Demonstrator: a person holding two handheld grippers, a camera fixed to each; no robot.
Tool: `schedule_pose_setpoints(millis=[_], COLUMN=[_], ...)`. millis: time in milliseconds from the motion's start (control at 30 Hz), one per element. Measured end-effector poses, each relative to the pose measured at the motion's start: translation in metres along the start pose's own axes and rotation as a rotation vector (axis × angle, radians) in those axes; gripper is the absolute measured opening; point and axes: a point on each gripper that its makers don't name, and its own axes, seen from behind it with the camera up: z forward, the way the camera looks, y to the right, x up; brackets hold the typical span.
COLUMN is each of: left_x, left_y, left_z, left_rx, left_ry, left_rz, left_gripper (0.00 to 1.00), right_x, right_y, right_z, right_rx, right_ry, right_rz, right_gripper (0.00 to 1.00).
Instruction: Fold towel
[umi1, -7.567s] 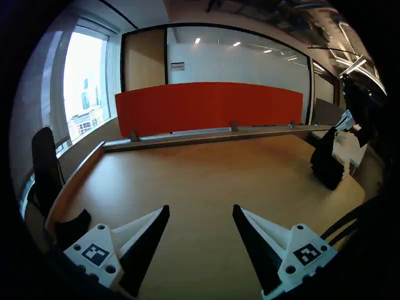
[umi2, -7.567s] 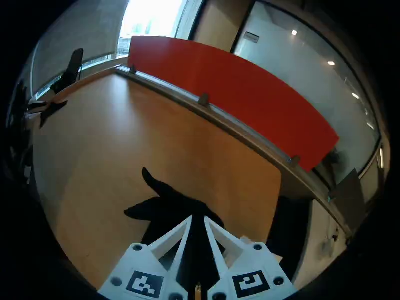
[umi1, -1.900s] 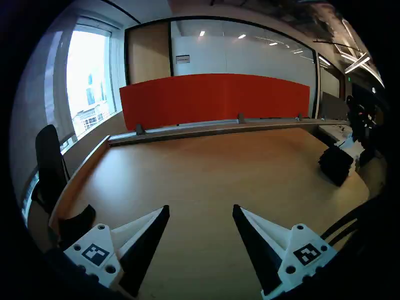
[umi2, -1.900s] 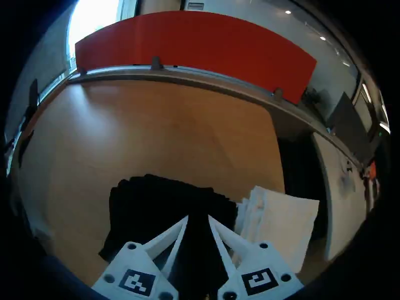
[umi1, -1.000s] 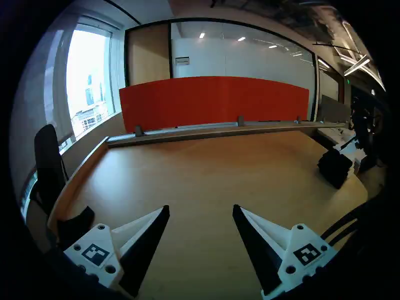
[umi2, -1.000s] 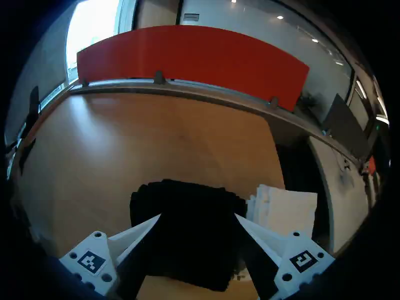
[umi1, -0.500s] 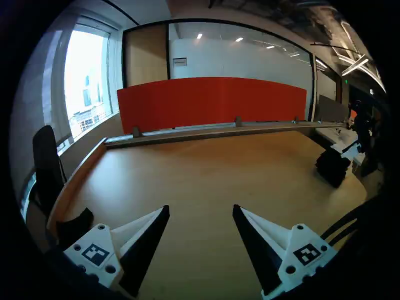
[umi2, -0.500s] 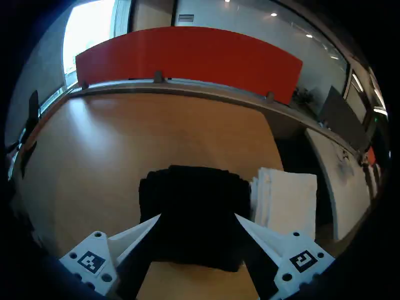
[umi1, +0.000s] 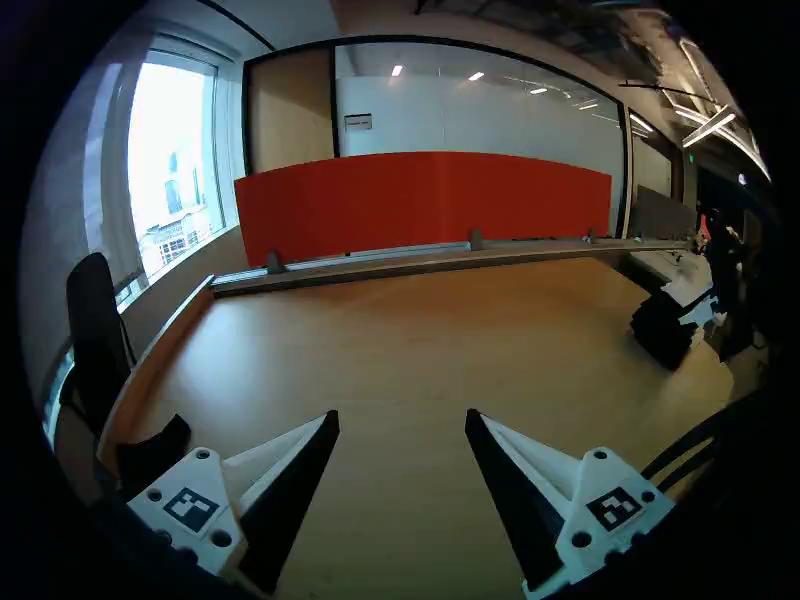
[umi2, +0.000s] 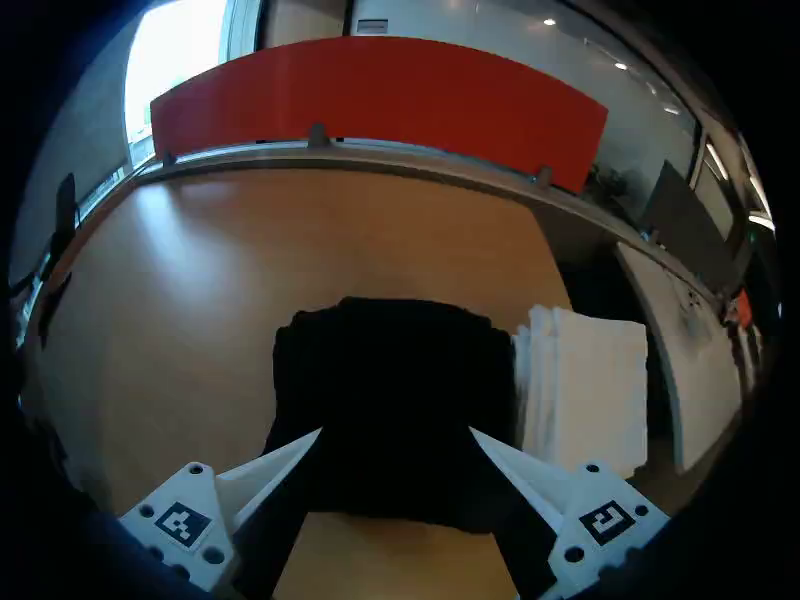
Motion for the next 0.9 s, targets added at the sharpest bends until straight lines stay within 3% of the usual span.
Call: schedule_pose_setpoints(millis=[400, 900], left_x=[-0.001, 0.004], left_y=[-0.003, -0.007], left_z=[-0.003, 0.001], left_rx=[0.012, 0.016], left_ry=[-0.005, 0.010], left_rz=[0.003, -0.017], left_gripper=[0.94, 0.94], right_x=[-0.015, 0.018], right_y=[0.003, 0.000], right_z=[0.014, -0.010], right_rx=[-0.003, -0.018], right_ry=[-0.025, 0.076], right_rz=[0.025, 0.049], right_gripper=[0.93, 0.93])
